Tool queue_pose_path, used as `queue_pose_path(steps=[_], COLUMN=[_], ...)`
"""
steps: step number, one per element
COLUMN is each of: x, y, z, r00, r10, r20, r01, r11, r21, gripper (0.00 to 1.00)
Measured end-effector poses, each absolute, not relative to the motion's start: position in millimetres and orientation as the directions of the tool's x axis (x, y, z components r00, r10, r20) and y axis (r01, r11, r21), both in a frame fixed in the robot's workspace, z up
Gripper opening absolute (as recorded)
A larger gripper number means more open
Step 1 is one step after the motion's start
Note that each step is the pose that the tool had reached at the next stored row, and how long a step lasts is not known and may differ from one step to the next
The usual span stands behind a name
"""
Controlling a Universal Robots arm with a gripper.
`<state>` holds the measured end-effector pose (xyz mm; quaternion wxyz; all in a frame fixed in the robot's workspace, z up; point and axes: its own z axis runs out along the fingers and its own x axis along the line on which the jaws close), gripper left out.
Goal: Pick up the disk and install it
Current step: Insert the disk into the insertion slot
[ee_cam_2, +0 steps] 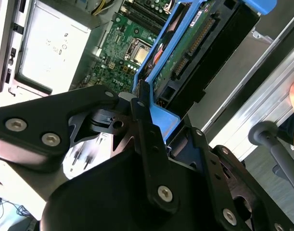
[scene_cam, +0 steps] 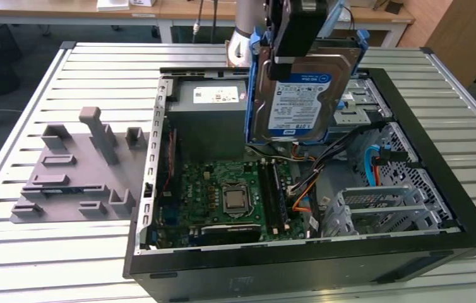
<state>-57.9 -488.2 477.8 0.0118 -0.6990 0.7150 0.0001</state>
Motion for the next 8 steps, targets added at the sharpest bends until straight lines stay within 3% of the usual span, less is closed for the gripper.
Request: queue_pose_path(steps=[8], x=[-48.3], y=[-489.7], z=[477.5], r00=[-0.023], r10=[-1.000], r20=[-0.017], r01=[-1.000], r11=[0.023], r21=[-0.016], gripper=[0.37])
